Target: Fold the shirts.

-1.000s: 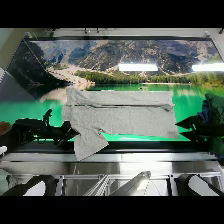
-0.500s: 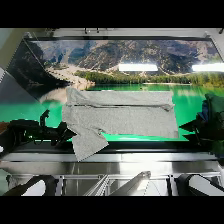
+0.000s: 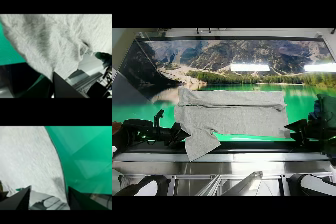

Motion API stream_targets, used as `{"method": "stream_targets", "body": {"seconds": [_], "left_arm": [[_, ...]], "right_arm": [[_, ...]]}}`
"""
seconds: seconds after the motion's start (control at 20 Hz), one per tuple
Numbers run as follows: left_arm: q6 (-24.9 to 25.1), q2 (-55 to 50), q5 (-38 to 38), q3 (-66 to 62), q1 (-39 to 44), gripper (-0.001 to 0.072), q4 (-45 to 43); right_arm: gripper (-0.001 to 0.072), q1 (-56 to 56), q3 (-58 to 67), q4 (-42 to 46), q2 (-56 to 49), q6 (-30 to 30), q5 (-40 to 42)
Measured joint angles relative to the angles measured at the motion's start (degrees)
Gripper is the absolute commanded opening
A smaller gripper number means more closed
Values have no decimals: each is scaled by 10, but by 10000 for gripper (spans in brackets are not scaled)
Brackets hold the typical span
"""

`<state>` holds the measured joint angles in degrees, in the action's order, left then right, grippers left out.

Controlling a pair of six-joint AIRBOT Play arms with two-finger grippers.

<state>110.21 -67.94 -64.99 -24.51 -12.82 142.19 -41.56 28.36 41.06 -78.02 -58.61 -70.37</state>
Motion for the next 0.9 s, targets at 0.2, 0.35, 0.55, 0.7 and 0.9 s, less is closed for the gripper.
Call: {"method": "stream_targets", "body": {"seconds": [0.2,0.35,0.55,0.7,0.9], "left_arm": [[2,0,0,0,0,24,0],[9,0,-10,-2,0,23,3],[26,0,-77,-46,0,23,3],[32,0,-132,-91,0,23,3],[36,1,-166,-116,-22,23,2]], "right_arm": [[17,22,-1,14,-11,3,-12],[15,28,1,23,-13,4,-25],[15,28,24,-7,-6,7,-81],[15,8,51,-46,21,13,-121],[14,-55,72,-76,65,14,-138]]}}
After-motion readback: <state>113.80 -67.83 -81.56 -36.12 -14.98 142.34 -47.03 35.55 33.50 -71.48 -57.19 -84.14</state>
